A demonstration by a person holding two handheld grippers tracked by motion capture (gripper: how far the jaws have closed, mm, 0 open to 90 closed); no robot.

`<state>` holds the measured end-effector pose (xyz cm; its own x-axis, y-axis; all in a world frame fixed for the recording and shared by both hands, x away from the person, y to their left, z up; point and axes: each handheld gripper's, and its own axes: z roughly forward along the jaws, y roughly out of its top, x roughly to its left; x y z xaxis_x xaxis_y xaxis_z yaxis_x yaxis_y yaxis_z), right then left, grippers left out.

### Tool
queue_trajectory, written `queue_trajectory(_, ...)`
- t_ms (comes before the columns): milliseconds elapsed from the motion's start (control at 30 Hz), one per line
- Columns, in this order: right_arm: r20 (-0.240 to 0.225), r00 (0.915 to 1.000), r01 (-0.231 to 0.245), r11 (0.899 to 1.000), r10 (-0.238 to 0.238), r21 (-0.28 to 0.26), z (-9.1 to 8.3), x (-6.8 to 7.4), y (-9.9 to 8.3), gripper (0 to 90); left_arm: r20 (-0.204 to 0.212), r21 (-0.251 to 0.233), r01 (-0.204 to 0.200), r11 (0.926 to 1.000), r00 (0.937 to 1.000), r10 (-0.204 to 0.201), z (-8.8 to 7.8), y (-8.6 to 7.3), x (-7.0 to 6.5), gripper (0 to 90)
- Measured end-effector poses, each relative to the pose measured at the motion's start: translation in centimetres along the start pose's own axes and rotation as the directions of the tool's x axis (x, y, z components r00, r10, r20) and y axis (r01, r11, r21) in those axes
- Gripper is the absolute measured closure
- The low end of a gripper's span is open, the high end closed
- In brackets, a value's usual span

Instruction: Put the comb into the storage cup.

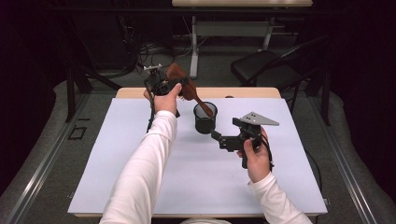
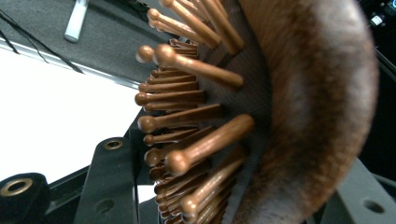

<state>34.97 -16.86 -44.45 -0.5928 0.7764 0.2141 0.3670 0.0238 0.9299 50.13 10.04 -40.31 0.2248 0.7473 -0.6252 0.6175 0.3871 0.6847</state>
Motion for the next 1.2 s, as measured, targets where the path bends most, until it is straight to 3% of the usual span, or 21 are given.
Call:
queue_trajectory(700,0.002,0.9999,-0.010,1.000,0.010,-0.002,0.0,-0.2,0.0,2.5,-0.038,0.012,-0.029,0.9995,0.9988,0.030,1.2,-0.8,-0.1,47.8)
queue_trajectory(867,0.004,0.9999,-0.013,1.000,0.013,-0.002,0.0,-0.3,0.0,2.7,-0.045,0.023,-0.055,0.9982,0.9975,0.056,1.6,-1.2,0.0,47.8)
queue_trajectory(1200,0.006,0.9999,-0.016,1.000,0.016,-0.007,-0.1,-0.4,0.1,3.3,-0.051,0.032,-0.058,0.9978,0.9969,0.059,2.5,-2.2,0.2,47.8)
